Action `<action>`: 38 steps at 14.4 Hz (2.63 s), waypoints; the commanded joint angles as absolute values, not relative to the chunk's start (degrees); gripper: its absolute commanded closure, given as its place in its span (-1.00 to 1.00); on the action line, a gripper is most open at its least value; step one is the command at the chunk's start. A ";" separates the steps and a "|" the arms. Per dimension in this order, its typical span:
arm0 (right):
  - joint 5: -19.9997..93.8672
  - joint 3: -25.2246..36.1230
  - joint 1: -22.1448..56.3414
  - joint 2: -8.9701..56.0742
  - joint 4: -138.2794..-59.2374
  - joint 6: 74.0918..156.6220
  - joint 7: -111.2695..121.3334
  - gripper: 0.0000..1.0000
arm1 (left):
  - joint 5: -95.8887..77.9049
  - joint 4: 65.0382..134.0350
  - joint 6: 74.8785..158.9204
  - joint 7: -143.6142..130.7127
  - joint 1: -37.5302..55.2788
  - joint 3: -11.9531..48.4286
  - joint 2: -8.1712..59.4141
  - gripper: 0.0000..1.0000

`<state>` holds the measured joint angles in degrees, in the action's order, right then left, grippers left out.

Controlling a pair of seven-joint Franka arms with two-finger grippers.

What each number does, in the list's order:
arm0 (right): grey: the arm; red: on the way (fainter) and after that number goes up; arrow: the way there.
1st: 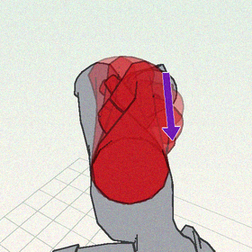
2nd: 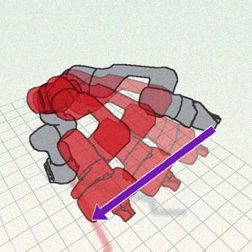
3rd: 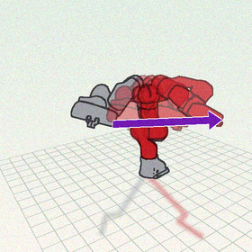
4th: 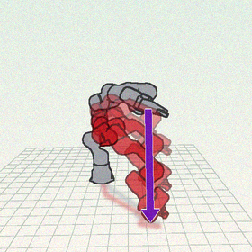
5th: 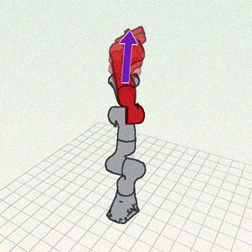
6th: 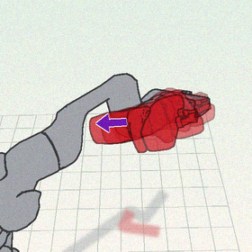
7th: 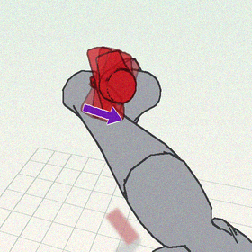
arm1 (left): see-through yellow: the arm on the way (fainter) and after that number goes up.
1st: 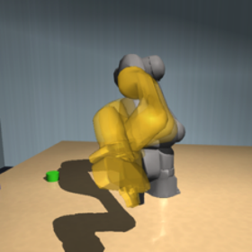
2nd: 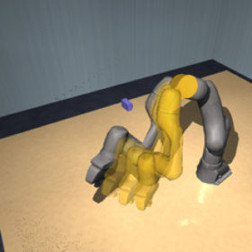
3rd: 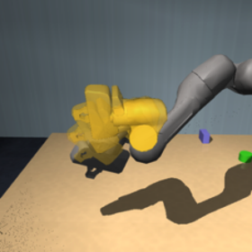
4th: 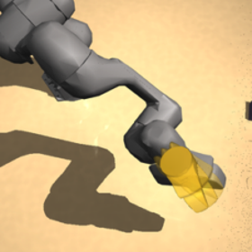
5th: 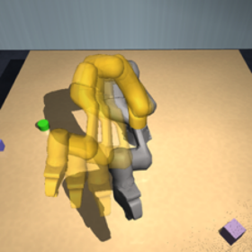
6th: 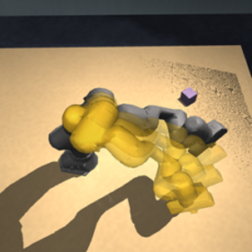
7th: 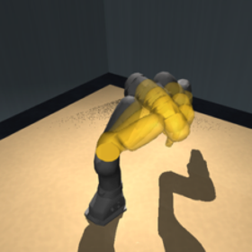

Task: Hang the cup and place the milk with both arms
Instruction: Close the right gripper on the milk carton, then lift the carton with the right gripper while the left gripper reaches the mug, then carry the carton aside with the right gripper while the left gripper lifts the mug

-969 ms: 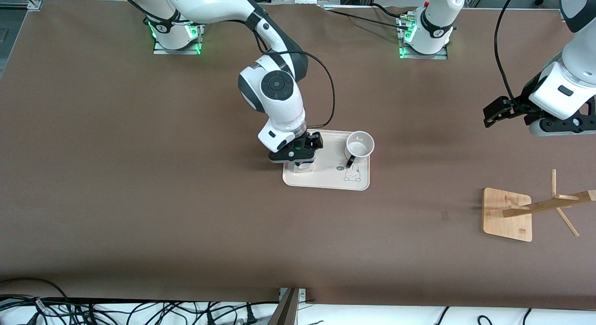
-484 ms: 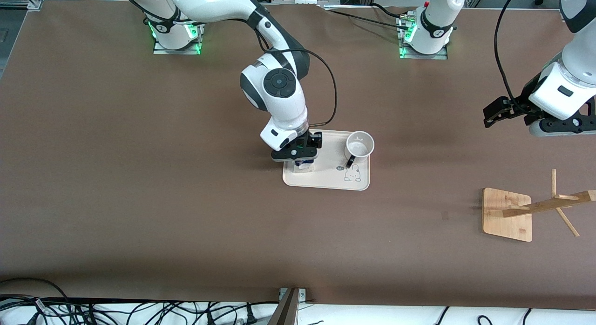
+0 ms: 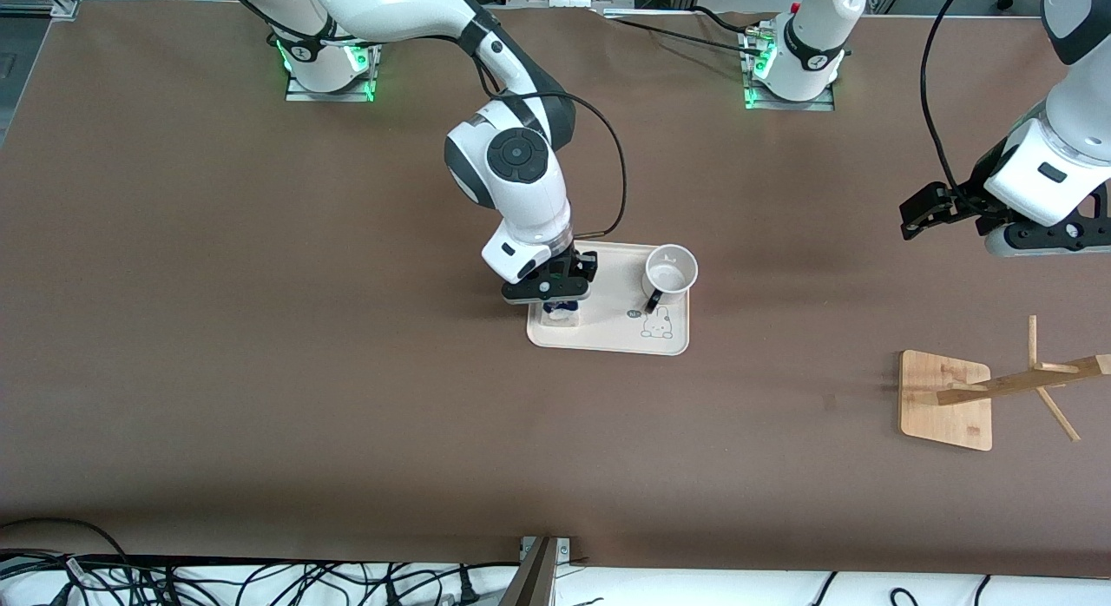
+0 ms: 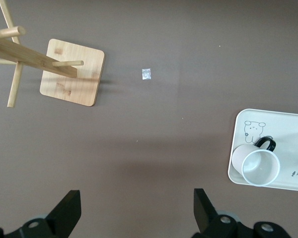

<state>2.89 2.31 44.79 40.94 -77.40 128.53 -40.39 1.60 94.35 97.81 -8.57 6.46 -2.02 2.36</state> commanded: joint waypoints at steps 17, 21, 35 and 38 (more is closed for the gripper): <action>2.28 7.02 44.82 27.78 -77.34 111.81 -35.87 0.31 | -6.42 92.99 100.46 -6.86 6.94 -0.27 22.75 -1.00; 2.55 10.71 44.82 25.14 -77.34 109.34 -33.76 0.31 | -6.50 93.08 103.70 -3.61 6.94 4.30 25.57 -1.00; 15.37 40.59 43.07 23.03 -78.48 88.07 -6.97 0.31 | -6.60 94.48 109.07 -4.57 18.63 13.10 29.88 -1.00; 17.92 41.92 39.57 23.11 -81.21 88.33 0.07 0.31 | -6.50 99.56 114.85 -4.57 18.98 13.18 29.36 -1.00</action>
<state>15.45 41.69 41.68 24.17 -78.84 88.45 -3.80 -6.59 95.26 110.59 -5.24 18.76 13.35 30.42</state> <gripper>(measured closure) 0.652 0.000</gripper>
